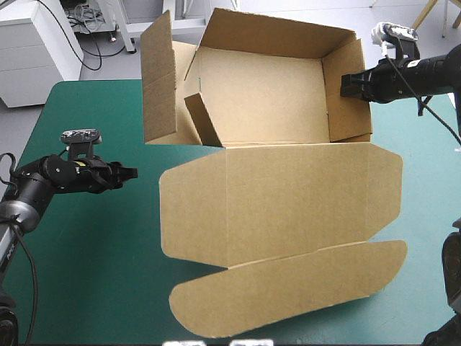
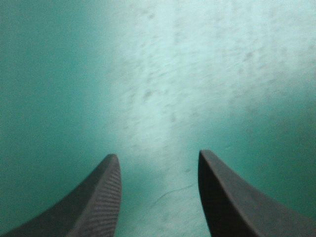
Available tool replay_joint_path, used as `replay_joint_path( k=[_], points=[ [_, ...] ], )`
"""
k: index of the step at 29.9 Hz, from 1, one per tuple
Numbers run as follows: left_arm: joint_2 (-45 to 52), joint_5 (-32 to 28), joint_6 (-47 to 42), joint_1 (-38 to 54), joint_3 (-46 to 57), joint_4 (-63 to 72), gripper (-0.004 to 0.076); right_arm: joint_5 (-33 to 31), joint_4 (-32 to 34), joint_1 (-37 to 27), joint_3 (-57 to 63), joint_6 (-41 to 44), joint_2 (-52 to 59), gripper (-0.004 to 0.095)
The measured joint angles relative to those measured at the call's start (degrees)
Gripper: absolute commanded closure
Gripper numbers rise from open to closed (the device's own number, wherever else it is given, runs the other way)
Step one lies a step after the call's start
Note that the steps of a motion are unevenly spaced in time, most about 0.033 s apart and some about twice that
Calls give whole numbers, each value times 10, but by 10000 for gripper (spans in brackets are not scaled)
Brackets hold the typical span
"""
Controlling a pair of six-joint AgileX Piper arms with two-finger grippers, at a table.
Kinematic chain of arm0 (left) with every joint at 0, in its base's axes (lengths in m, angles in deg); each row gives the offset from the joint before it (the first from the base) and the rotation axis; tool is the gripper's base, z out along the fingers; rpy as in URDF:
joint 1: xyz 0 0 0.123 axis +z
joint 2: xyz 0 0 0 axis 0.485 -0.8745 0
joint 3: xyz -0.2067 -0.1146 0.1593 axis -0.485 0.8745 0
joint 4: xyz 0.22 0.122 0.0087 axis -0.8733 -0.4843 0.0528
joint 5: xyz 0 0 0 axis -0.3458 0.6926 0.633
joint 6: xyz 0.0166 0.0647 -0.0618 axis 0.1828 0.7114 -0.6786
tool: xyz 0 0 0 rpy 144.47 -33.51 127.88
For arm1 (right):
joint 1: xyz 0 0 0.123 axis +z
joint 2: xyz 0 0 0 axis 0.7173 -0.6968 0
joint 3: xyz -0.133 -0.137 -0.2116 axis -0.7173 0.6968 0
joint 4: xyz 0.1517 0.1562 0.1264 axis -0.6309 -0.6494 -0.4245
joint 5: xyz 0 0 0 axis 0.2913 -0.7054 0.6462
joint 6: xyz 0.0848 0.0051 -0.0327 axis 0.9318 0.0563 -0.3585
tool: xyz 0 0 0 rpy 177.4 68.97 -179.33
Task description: Fold the box
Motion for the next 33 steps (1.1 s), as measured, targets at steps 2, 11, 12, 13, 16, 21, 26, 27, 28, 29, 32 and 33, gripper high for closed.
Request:
replay_joint_path(
  k=[2,11,12,13,16,21,26,27,28,29,32,33],
  points=[
    [-9,-8,68,0,0,108,378,-7,-7,2,2,-6,1,926],
    [-55,67,332,0,0,465,378,-9,1,26,40,-16,2,926],
    [-59,79,345,0,0,484,378,-7,3,27,41,-16,2,926],
    [-62,92,359,0,0,506,378,-4,6,27,44,-18,2,926],
    [-65,124,393,0,0,564,378,0,15,27,48,-18,2,926],
    [-66,186,427,0,0,651,378,9,33,27,50,-18,1,926],
    [-66,263,439,0,-3,728,378,19,35,27,50,-18,-7,926],
    [-66,275,439,0,-7,731,378,21,35,27,50,-17,-9,926],
    [-66,285,440,0,-12,733,378,25,36,27,50,-16,-11,926],
    [-66,293,440,0,-18,735,378,28,38,27,51,-16,-12,926],
    [-66,298,440,0,-38,737,378,34,39,27,51,-15,-14,926],
    [-66,299,440,0,-45,737,378,36,39,27,51,-15,-14,926]
  ],
)
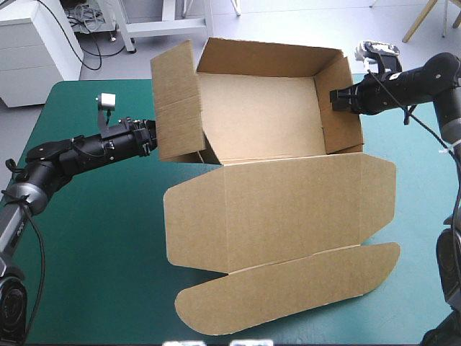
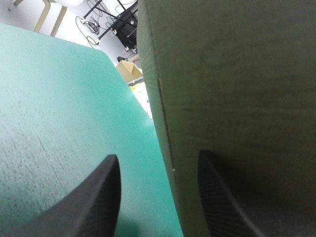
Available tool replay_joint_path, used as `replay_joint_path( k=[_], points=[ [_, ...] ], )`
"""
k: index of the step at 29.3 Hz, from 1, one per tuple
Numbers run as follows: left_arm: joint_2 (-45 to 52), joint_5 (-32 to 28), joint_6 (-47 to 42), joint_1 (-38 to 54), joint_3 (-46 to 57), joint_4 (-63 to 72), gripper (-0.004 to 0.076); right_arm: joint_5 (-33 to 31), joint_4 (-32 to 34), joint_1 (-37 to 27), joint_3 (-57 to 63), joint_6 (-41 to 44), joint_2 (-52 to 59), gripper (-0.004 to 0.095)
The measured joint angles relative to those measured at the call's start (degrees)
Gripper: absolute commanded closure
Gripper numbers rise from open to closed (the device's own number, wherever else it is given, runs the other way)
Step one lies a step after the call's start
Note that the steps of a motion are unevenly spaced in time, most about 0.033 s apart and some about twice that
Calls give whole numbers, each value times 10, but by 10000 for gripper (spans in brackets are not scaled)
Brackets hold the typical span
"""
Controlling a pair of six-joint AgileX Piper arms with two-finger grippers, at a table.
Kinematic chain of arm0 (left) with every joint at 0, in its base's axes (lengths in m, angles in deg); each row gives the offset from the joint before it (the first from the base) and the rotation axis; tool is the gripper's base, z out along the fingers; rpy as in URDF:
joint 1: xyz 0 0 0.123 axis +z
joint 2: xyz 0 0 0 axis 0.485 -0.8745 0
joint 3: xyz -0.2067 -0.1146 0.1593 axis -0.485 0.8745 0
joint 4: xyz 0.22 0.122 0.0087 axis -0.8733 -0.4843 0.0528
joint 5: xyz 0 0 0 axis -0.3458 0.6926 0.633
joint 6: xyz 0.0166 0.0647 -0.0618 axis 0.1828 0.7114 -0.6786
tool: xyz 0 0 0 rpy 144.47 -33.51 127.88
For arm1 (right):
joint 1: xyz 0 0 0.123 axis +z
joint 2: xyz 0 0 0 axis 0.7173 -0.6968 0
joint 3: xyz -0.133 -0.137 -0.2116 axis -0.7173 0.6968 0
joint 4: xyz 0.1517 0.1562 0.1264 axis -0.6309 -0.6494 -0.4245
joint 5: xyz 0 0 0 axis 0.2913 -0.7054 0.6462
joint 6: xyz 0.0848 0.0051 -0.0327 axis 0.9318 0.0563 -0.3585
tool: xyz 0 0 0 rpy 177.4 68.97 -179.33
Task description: Fold the box
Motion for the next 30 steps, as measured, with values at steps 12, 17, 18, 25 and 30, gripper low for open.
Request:
replay_joint_path(
  k=[12,17,18,25,30],
  points=[
    [0,9,-30,-3,-98,-7,231,8,10,0,0,6,-7,926],
    [0,14,-56,-11,-119,-28,202,11,11,0,0,8,-7,926],
    [0,15,-59,-12,-122,-30,202,12,11,0,0,8,-7,926],
    [0,17,-75,-33,-162,-37,202,12,10,0,0,12,-7,926],
    [0,-2,-113,-57,-198,-100,202,12,10,0,0,15,-7,925]
  ],
)
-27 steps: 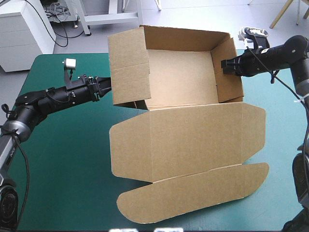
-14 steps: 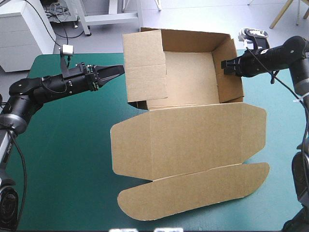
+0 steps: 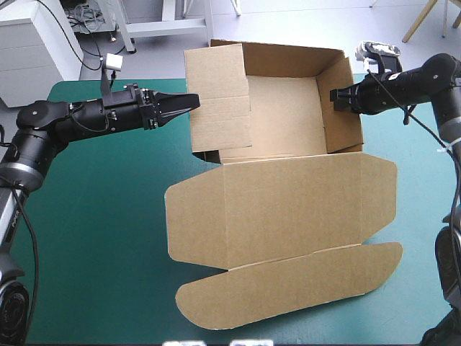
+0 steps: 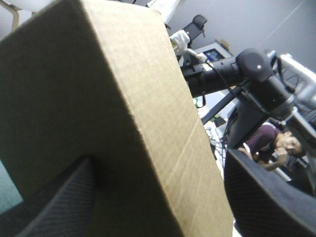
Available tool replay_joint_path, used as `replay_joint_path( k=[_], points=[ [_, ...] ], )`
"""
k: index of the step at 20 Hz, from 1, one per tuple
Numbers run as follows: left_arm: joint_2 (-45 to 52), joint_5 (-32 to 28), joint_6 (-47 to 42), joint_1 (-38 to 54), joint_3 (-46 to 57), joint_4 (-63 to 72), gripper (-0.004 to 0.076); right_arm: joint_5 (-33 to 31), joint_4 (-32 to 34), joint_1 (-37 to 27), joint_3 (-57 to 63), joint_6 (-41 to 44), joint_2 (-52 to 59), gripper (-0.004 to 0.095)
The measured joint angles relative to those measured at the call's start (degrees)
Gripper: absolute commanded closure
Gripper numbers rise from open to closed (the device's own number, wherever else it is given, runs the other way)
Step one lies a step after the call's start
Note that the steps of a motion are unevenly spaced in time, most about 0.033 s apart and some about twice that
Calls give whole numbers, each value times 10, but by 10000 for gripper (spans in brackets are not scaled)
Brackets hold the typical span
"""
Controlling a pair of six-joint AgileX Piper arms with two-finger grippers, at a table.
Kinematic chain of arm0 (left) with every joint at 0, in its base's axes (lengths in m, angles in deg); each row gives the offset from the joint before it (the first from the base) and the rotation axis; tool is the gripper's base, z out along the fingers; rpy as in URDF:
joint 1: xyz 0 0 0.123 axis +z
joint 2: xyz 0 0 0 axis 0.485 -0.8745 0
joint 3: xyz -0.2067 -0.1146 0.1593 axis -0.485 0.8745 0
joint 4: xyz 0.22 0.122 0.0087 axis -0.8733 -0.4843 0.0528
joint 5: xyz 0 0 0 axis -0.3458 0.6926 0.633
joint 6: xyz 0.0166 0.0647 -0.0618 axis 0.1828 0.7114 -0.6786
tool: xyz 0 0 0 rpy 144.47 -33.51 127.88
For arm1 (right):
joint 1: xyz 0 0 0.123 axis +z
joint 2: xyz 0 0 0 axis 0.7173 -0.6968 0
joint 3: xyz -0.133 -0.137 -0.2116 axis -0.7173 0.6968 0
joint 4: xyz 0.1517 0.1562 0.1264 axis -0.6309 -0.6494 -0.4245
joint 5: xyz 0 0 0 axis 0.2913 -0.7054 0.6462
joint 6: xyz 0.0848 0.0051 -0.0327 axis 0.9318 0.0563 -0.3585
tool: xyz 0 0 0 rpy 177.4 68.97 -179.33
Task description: Fold the box
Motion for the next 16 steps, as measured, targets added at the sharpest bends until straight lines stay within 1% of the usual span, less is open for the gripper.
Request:
replay_joint_path(
  k=[3,4,6,7,8,11,16],
  points=[
    [0,-38,-47,-25,-38,-97,202,0,2,0,0,16,0,914],
    [0,-54,-79,-36,-60,-148,202,0,2,0,0,25,0,913],
    [-4,-66,-128,-53,-91,-228,202,0,9,2,0,35,0,912],
    [-7,-66,-145,-59,-102,-252,202,1,14,4,0,38,0,912],
    [-15,-66,-170,-68,-119,-292,202,2,36,14,0,49,0,912],
    [-47,-58,-228,-92,-165,-364,202,9,83,56,0,85,0,912],
    [-90,-9,-309,-120,-231,-493,202,24,99,83,0,118,-6,912]
  ],
)
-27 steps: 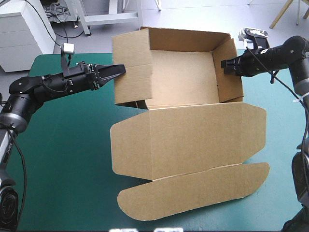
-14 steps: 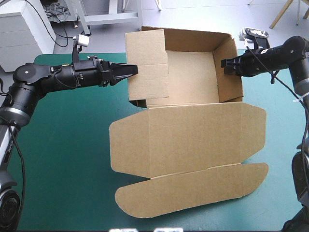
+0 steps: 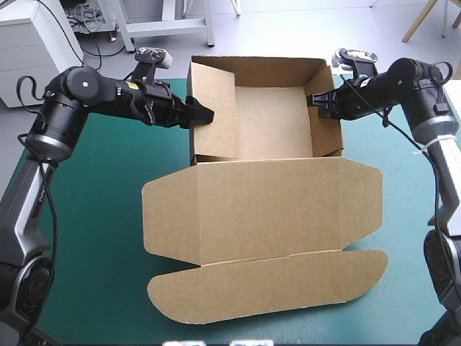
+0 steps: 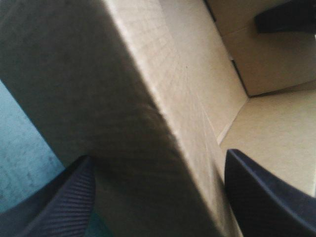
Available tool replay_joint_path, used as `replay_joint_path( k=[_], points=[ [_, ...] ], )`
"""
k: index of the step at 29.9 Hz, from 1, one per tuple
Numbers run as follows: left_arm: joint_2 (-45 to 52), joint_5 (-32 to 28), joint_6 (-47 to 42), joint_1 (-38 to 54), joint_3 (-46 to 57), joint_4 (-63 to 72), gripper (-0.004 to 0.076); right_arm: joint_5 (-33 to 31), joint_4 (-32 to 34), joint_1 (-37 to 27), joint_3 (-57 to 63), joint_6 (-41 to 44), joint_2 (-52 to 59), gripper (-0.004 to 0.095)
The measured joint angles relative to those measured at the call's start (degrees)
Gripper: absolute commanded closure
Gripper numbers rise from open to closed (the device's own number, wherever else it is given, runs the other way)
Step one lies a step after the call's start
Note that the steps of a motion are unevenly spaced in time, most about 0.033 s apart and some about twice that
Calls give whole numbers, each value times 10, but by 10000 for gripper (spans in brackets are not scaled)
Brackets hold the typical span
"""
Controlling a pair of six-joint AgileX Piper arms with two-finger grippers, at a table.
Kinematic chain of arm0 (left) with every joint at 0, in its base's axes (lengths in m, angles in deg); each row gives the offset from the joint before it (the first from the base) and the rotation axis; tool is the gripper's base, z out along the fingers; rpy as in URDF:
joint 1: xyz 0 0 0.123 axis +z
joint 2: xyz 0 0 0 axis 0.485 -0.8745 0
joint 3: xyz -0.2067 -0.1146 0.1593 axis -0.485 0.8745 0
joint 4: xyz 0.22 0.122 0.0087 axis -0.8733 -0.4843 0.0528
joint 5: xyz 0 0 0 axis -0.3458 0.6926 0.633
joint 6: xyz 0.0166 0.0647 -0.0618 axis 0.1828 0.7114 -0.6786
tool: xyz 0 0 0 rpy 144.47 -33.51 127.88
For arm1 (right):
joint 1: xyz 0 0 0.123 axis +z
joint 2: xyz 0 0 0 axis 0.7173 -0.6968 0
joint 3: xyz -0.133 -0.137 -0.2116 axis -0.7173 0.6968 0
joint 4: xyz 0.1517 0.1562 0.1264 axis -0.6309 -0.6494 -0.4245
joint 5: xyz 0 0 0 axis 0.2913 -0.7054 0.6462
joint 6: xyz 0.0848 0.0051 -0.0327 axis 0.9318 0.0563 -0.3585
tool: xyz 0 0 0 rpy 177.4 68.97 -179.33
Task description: Fold the box
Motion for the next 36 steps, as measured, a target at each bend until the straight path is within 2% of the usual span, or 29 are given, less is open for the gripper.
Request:
replay_joint_path(
  k=[8,13,18,25,30,36],
  points=[
    [-38,53,-86,-35,-73,-161,204,2,51,28,0,49,-1,912],
    [-64,56,-122,-71,-104,-267,210,3,90,45,0,84,-1,912],
    [-87,56,-144,-99,-107,-319,210,3,127,64,0,112,-7,912],
    [-108,56,-171,-104,-107,-344,241,14,123,77,0,133,-18,912],
    [-108,55,-187,-104,-107,-369,378,20,124,77,0,140,-18,912],
    [-113,55,-201,-104,-107,-384,683,22,122,77,0,146,-18,912]
  ],
)
